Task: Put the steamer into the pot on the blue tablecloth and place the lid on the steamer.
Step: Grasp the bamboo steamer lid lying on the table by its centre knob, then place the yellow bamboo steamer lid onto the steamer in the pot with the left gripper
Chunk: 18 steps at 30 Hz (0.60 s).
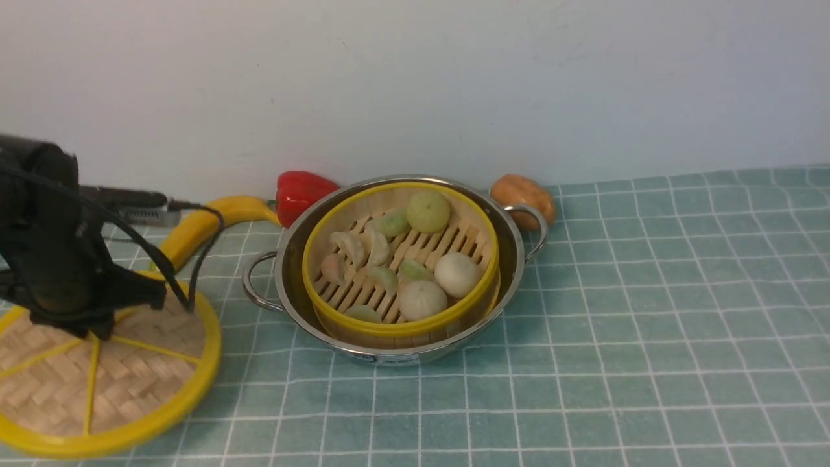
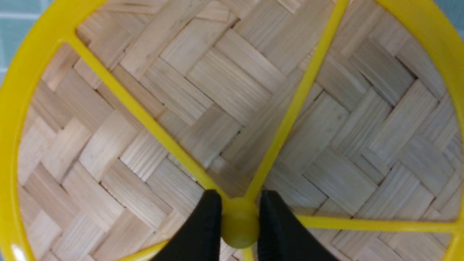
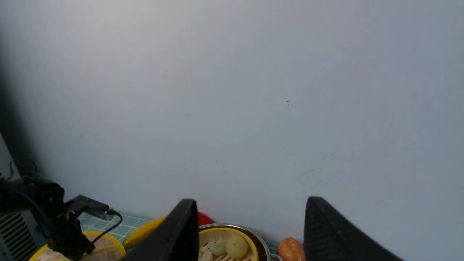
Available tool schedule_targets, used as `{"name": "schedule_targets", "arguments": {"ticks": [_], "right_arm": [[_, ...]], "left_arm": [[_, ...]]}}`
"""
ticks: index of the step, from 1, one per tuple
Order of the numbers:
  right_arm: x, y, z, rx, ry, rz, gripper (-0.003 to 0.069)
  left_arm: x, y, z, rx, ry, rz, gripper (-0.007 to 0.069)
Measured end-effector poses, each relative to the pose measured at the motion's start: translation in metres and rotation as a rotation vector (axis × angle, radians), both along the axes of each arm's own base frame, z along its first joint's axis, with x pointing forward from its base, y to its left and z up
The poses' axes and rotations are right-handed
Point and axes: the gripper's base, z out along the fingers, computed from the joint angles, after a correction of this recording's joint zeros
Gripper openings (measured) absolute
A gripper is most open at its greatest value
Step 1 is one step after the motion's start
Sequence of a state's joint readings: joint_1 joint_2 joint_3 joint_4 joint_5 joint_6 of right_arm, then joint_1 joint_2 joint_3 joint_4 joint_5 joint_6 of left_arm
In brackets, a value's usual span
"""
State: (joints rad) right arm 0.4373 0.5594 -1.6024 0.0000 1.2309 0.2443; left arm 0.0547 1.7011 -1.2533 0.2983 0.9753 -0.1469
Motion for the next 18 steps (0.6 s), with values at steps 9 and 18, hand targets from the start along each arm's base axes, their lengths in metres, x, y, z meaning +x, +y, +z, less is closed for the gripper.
{"name": "schedule_targets", "arguments": {"ticks": [9,18], "right_arm": [[0.000,0.000,0.000,0.013,0.007,-0.006,0.0397],[0.005,0.002,0.000,0.025,0.024,0.000,0.0398]], "left_arm": [[0.024,-0.052,0.112,-0.178,-0.236,-0.236,0.0116],[0.058,-0.173,0.091,-0.263,-0.205,-0.512,0.0116]]}}
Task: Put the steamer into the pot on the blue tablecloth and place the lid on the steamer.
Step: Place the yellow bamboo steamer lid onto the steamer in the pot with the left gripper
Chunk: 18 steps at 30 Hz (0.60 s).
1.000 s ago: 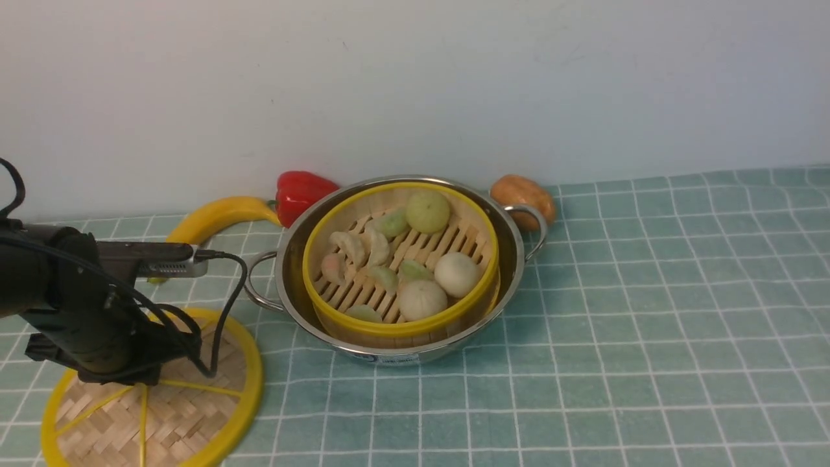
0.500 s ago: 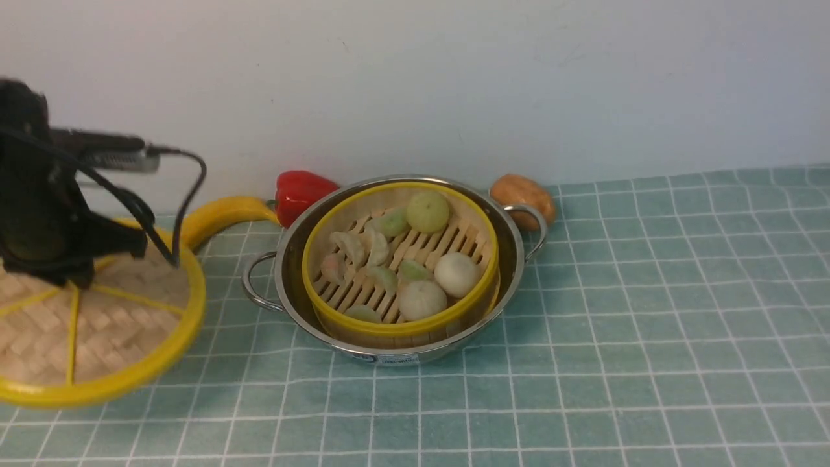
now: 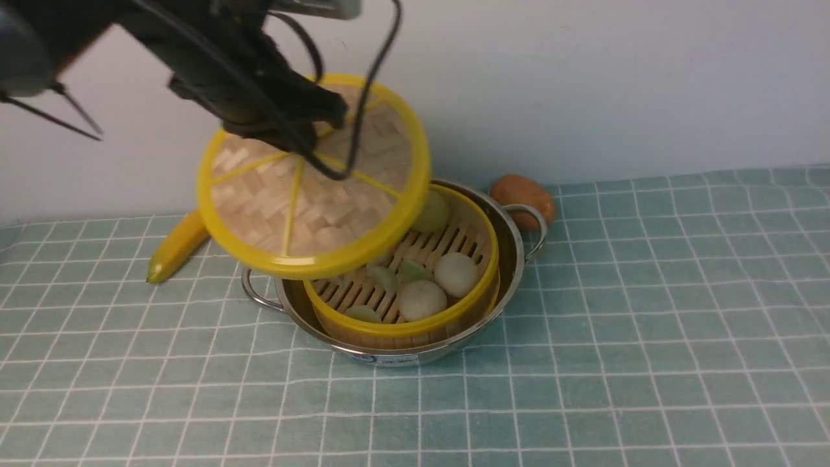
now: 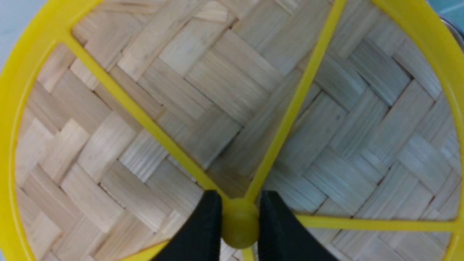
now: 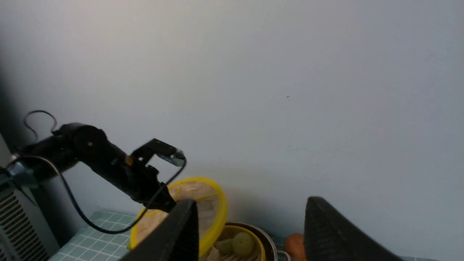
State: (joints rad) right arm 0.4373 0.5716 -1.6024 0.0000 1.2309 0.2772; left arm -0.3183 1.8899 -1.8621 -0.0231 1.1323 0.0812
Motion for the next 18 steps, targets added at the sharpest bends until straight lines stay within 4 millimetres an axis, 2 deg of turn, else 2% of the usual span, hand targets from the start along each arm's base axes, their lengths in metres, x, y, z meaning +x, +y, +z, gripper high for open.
{"name": "schedule_targets", "arguments": {"ticks": [1,2,3,4,5,7,10,13,18], "right_arm": [[0.000,0.000,0.000,0.001,0.001,0.000,0.0398],[0.000,0.000,0.000,0.001,0.001,0.000,0.0398],[0.000,0.000,0.000,0.002,0.001,0.000,0.0398],[0.000,0.001,0.000,0.005,0.003,0.008,0.0398],[0.000,0.001,0.000,0.006,0.003,0.008,0.0398],[-0.001,0.002,0.000,0.010,0.005,0.019,0.0398],[-0.001,0.002,0.000,0.015,0.007,0.029,0.0398],[-0.001,0.003,0.000,0.016,0.008,0.032,0.0398],[-0.001,0.003,0.000,0.016,0.008,0.032,0.0398]], "left_arm": [[0.003,-0.011,-0.010,0.012,0.016,-0.022,0.0116],[0.004,-0.011,-0.009,0.013,0.013,-0.022,0.0116],[0.010,-0.031,-0.028,0.045,0.040,-0.060,0.0116],[0.012,-0.037,-0.035,0.059,0.048,-0.070,0.0116],[0.013,-0.038,-0.037,0.065,0.049,-0.072,0.0116],[0.020,-0.051,-0.057,0.100,0.077,-0.092,0.0116],[0.027,-0.057,-0.075,0.116,0.097,-0.088,0.0116],[0.031,-0.058,-0.084,0.125,0.106,-0.078,0.0116],[0.033,-0.058,-0.084,0.118,0.085,-0.077,0.0116]]}}
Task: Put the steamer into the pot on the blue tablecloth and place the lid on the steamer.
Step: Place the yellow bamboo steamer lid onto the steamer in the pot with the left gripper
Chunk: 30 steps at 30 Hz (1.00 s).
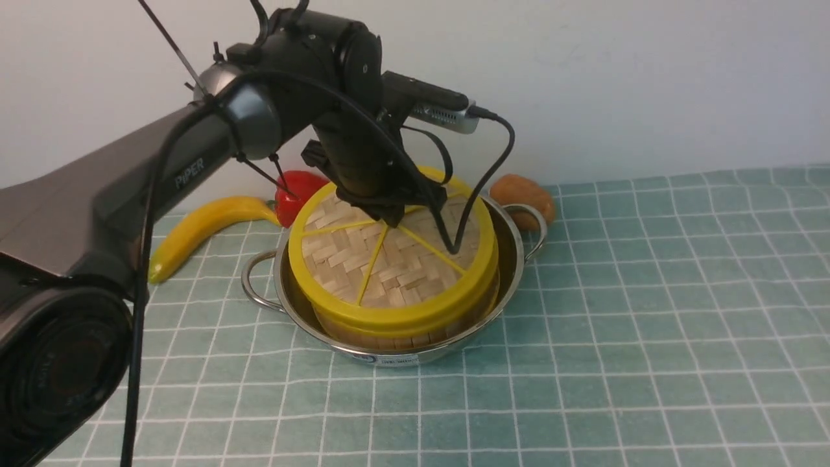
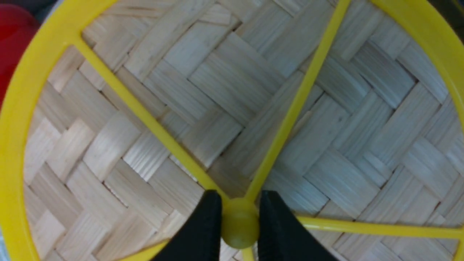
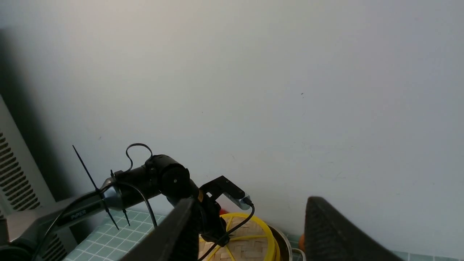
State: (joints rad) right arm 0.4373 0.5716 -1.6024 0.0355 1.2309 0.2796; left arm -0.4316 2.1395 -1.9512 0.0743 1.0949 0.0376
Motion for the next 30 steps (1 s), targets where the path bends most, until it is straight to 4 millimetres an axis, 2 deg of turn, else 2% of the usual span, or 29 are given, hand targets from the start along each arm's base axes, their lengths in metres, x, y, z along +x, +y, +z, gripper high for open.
{"name": "schedule_targets", "arguments": {"ticks": [5,12,27,30], "right_arm": [[0.000,0.000,0.000,0.000,0.000,0.000,0.0398],[0.000,0.000,0.000,0.000,0.000,0.000,0.0398],[0.000,0.000,0.000,0.000,0.000,0.001,0.0398],[0.000,0.000,0.000,0.002,0.001,0.002,0.0398]], "left_arm": [[0.003,-0.002,-0.001,-0.010,-0.017,-0.001,0.0116],[0.006,-0.004,-0.015,-0.007,0.013,0.000,0.0116],[0.006,-0.004,-0.015,-0.007,0.013,-0.001,0.0116],[0.007,-0.004,-0.015,-0.009,0.005,-0.005,0.0176]]}}
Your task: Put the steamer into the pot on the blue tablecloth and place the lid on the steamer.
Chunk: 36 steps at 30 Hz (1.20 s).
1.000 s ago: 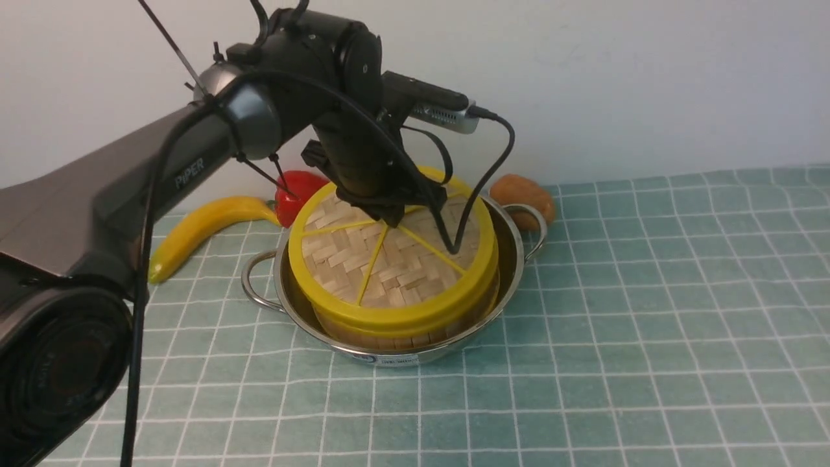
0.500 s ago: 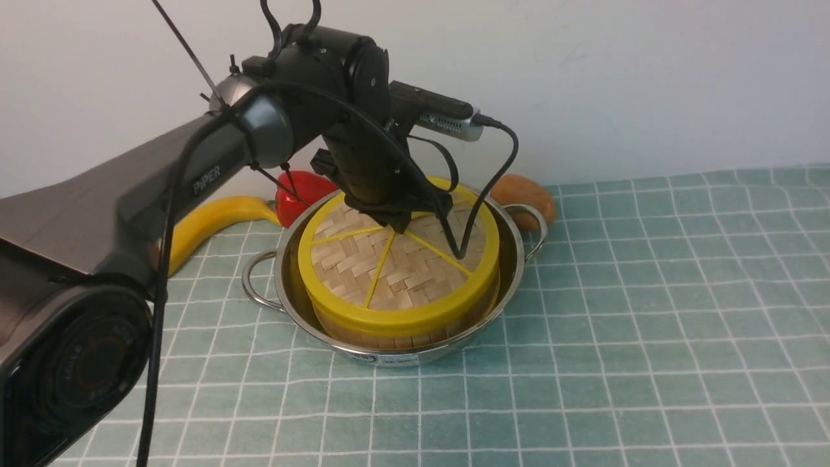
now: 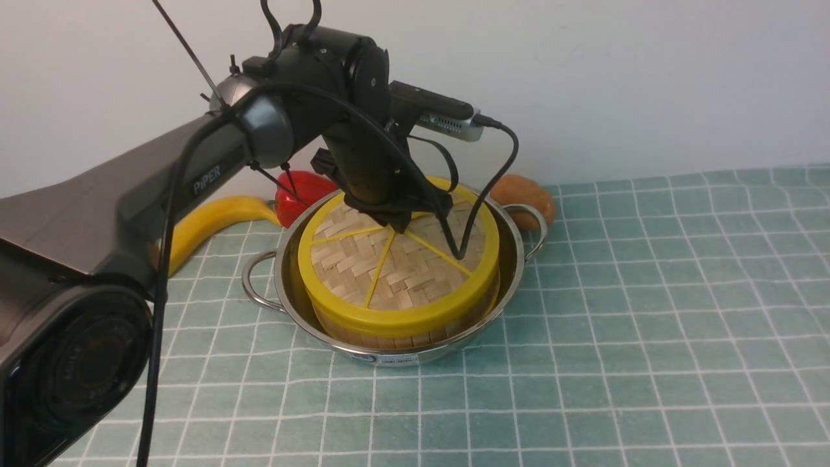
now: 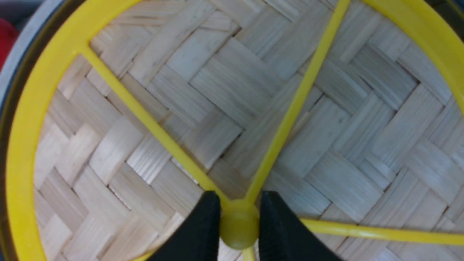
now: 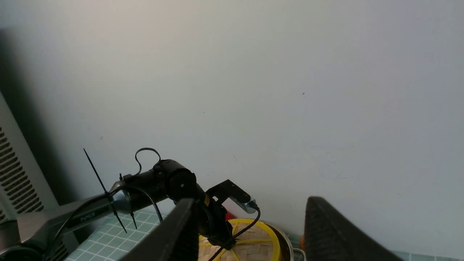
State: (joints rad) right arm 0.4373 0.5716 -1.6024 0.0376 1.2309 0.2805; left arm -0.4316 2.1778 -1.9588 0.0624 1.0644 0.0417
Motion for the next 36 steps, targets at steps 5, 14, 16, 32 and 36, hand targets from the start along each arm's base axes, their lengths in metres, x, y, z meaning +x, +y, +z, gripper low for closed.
{"name": "schedule_targets", "arguments": {"ticks": [5,14,16,32,36], "right_arm": [[0.000,0.000,0.000,0.002,0.001,0.001,0.0398],[0.000,0.000,0.000,-0.012,-0.006,0.001,0.0398],[0.000,0.000,0.000,-0.035,-0.017,0.001,0.0398],[0.037,0.002,-0.097,-0.372,0.137,-0.114,0.0097],[0.046,0.006,-0.150,-0.393,0.114,-0.114,-0.0001]], "left_arm": [[0.002,-0.001,0.003,-0.013,-0.031,-0.003,0.0428],[-0.031,0.017,0.144,-0.138,-0.316,0.040,0.0652],[-0.049,0.027,0.178,-0.156,-0.390,0.043,0.0585],[-0.256,0.134,0.301,-0.172,-0.690,0.102,-0.0023],[-0.304,0.154,0.265,-0.183,-0.689,0.082,-0.0023]]}}
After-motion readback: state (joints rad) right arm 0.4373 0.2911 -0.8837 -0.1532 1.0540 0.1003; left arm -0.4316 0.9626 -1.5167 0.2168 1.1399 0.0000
